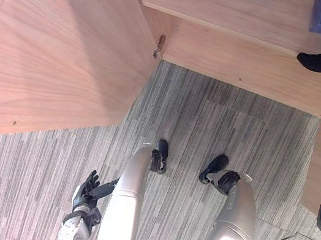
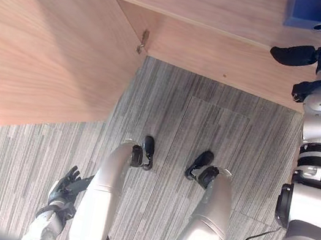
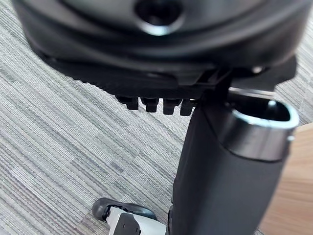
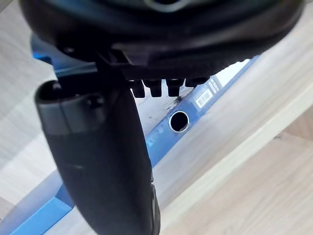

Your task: Walk over to the cabinet, pick up the folder, carry it to the office cabinet, place the folder inside the office cabinet, then close the office cabinet door

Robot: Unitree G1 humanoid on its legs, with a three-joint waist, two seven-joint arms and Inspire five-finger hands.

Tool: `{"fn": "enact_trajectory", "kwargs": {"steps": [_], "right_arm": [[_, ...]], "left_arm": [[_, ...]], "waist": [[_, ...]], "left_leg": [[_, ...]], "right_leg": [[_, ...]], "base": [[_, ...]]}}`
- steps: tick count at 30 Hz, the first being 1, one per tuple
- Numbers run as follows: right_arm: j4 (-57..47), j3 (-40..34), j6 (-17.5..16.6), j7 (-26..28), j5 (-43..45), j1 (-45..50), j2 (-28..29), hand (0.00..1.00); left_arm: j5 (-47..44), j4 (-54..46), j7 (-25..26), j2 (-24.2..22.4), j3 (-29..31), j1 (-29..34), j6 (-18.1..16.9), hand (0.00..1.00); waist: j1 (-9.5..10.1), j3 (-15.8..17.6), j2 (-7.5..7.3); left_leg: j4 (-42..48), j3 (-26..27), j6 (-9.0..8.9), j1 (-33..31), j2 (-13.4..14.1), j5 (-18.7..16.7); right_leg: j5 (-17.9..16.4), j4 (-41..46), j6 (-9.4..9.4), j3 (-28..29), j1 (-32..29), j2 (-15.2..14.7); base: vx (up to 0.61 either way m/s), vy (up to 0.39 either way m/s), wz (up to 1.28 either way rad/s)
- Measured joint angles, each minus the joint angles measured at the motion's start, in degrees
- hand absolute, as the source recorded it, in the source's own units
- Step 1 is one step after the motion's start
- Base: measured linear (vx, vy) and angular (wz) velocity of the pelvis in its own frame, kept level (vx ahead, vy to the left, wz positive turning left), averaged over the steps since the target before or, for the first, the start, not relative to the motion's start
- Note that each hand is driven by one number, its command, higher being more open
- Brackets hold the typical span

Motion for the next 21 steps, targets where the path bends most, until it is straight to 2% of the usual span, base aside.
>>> {"fn": "enact_trajectory", "kwargs": {"steps": [2, 7, 11, 15, 18, 21], "right_arm": [[-1.8, 0.4, 2.2, -1.4, 2.5, 0.2, 2.4, 1.00], [-9.9, 1.7, 4.6, -5.6, 6.5, 2.3, 7.5, 1.00], [-19.9, 2.2, 4.8, -7.5, 6.2, 4.3, 10.5, 1.00], [-35.2, 2.3, 4.5, -13.0, -0.9, 6.7, 13.2, 1.00], [-38.9, 2.3, 3.4, -15.6, -5.7, 9.3, 13.8, 1.00], [-39.1, 2.3, 3.1, -15.8, -8.3, 13.2, 15.6, 1.00]], "left_arm": [[0.0, -0.1, 0.0, 0.0, 0.0, 0.0, 0.0, 1.00], [0.3, -2.1, 0.4, 0.2, 0.0, 0.2, -0.1, 1.00], [0.3, -4.0, 0.6, 0.2, 0.1, 0.2, -0.8, 1.00], [1.4, -6.0, 0.8, 0.7, 0.1, 0.6, -1.2, 1.00], [1.6, -6.1, 1.7, 0.8, 0.2, 0.8, -1.2, 1.00], [2.6, -6.2, 1.9, 0.8, 0.2, 1.4, -1.2, 1.00]], "waist": [[-0.28, 0.0, -0.09], [-0.71, 0.0, -0.11], [-0.69, 0.1, -0.13], [-0.39, 0.2, -0.33], [-0.26, 0.4, -0.60], [-0.48, 0.5, -0.85]], "left_leg": [[-0.7, 0.4, 0.04, 1.2, 0.5, 0.1], [-1.7, 1.0, 0.05, 3.0, 1.0, 0.2], [-1.7, 1.0, 0.02, 3.0, 1.2, 0.2], [-1.6, 1.0, 0.02, 3.5, 1.2, 0.2], [-1.8, 1.0, 0.03, 4.8, 1.1, 0.2], [-3.4, 1.2, 0.06, 6.9, 1.2, 0.4]], "right_leg": [[0.5, -1.0, -0.05, 0.2, 0.9, 0.7], [0.9, -2.0, -0.10, 0.4, 2.1, 1.4], [0.9, -2.0, -0.13, 0.4, 2.1, 1.6], [0.9, -2.0, -0.11, 0.5, 2.6, 1.6], [0.9, -2.4, -0.06, 0.3, 4.1, 1.6], [1.2, -4.3, 0.22, -0.3, 6.3, 2.0]], "base": [[0.00, 0.000, -0.15], [0.01, -0.009, -0.09], [0.01, -0.003, -0.01], [0.00, 0.000, 0.00], [0.00, 0.000, 0.00], [0.00, 0.015, -0.04]]}}
